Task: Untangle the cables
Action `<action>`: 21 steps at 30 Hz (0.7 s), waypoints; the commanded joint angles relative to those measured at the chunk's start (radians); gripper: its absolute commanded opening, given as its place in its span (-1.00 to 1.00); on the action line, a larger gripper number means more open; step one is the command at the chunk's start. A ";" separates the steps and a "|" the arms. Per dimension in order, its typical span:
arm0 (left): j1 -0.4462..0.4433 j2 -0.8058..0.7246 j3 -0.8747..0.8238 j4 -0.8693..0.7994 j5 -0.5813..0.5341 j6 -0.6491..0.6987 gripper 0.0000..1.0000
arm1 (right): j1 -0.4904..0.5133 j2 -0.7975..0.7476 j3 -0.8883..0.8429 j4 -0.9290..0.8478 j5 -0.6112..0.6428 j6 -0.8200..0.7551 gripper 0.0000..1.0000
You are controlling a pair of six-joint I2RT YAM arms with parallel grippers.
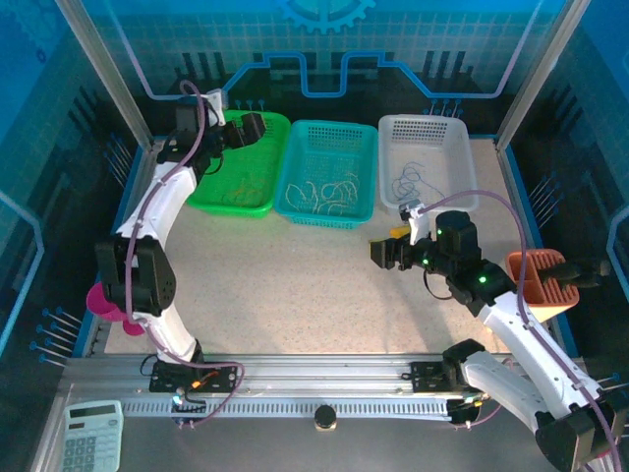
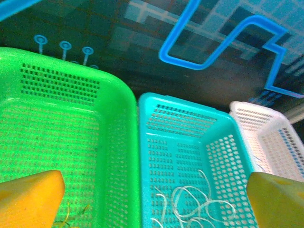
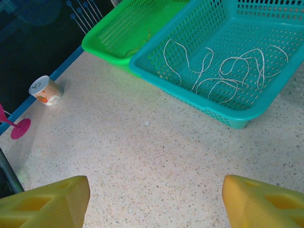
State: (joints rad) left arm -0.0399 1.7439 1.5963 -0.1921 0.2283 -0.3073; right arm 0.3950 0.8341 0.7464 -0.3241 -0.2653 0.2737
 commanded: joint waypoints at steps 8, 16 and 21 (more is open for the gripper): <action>-0.047 -0.396 -0.278 0.087 0.124 -0.109 0.99 | -0.019 -0.010 -0.050 0.003 -0.008 0.001 0.70; -0.248 -0.795 -0.801 0.180 -0.142 -0.108 0.98 | -0.019 -0.037 -0.139 0.036 0.002 0.025 0.99; -0.298 -1.009 -1.045 0.264 -0.320 -0.090 0.99 | -0.019 -0.065 -0.189 0.054 0.126 0.049 0.99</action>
State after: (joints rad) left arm -0.3286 0.8196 0.6121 -0.0227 0.0666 -0.4049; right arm 0.3904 0.7956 0.5800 -0.3042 -0.2226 0.2974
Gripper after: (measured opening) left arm 0.992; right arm 0.996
